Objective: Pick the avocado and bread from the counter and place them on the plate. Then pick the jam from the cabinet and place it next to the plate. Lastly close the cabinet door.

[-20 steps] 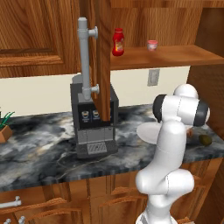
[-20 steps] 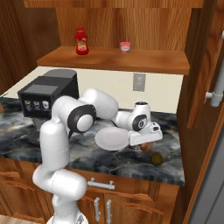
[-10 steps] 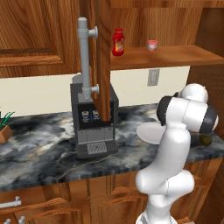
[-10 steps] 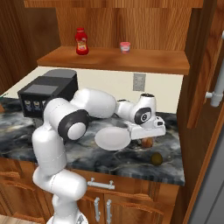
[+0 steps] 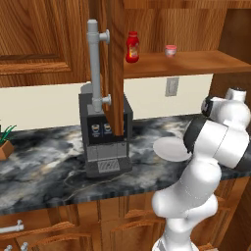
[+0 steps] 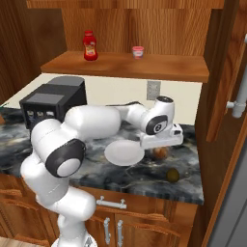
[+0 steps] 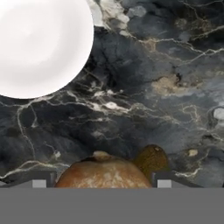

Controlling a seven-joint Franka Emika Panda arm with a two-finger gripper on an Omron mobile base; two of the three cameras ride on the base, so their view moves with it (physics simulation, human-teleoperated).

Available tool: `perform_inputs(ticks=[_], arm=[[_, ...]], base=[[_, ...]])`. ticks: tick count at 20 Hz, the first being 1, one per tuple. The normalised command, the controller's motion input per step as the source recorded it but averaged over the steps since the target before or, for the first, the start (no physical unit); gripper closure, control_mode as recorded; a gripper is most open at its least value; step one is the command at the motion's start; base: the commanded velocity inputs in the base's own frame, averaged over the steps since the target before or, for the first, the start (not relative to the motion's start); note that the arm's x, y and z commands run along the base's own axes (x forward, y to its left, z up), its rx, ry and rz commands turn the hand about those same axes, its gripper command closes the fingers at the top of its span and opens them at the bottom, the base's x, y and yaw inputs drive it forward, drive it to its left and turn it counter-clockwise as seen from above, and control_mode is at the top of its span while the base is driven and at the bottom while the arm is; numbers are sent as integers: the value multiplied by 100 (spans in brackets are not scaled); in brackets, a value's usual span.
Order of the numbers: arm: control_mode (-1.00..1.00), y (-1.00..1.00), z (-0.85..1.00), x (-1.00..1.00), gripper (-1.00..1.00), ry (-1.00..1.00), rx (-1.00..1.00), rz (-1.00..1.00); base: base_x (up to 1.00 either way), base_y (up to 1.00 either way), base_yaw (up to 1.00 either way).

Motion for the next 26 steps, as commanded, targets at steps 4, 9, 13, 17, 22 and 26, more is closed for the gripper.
perform_inputs(ticks=[4,9,13,17,22,26], arm=[[-100,52,41,-19,100,-14,0,0],[-100,67,48,-13,100,-13,0,0],[-100,69,29,0,100,-8,0,0],[-100,68,14,0,100,-5,0,0],[-100,69,0,0,100,-6,0,0],[-100,53,0,3,100,-1,0,0]], base=[[0,0,0],[0,0,0],[0,0,0],[0,0,0],[0,0,0],[0,0,0]])
